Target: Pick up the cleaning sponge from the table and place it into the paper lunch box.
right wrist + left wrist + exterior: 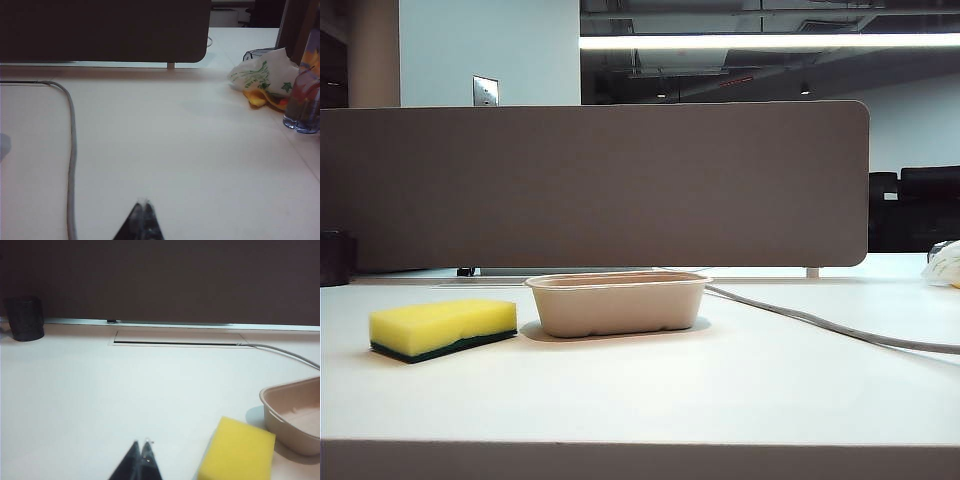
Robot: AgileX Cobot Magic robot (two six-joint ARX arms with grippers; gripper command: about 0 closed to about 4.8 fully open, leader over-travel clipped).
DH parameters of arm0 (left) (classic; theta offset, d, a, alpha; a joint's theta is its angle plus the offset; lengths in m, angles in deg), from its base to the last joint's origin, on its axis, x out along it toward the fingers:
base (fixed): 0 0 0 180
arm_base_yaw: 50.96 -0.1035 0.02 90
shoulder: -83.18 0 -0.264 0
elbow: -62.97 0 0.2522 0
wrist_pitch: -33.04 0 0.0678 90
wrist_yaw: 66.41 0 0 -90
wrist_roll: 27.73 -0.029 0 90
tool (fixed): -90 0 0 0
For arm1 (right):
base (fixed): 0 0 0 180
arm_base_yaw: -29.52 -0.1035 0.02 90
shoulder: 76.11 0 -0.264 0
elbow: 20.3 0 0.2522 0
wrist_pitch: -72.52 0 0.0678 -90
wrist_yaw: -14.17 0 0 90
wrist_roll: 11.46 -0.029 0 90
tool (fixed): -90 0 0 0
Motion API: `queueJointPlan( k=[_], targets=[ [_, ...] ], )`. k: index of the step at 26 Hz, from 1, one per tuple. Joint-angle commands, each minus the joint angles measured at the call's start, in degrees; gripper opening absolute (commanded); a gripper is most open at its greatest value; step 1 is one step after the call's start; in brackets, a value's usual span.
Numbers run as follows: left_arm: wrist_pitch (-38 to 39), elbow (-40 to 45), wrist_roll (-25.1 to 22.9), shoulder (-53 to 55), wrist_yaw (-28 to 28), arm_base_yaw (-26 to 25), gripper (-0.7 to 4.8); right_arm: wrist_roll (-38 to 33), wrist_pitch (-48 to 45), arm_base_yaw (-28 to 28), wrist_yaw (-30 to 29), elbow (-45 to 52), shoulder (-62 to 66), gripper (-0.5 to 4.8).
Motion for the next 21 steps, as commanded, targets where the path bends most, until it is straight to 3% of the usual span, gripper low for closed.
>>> queueJointPlan(
  k=[1,11,14,16,21],
  targets=[
    [-0.8,-0.1,0.0,0.0,0.0,0.0,-0.05,0.0,-0.8,0.0,0.1,-0.1,0.0,-0.05],
    [-0.8,-0.1,0.0,0.0,-0.2,0.0,-0.04,0.0,-0.8,0.0,0.1,0.0,0.0,-0.05],
    [-0.8,-0.1,2.0,0.0,-0.3,0.0,-0.04,0.0,-0.8,-0.9,0.2,0.0,0.0,-0.05],
    [-0.9,-0.1,3.6,0.0,-0.5,0.0,-0.04,0.0,-0.8,-3.1,1.0,0.0,0.0,-0.05],
    [-0.9,-0.1,9.4,0.0,-0.7,0.0,0.00,0.0,-0.8,-15.2,2.0,0.0,0.1,-0.05]
  ],
)
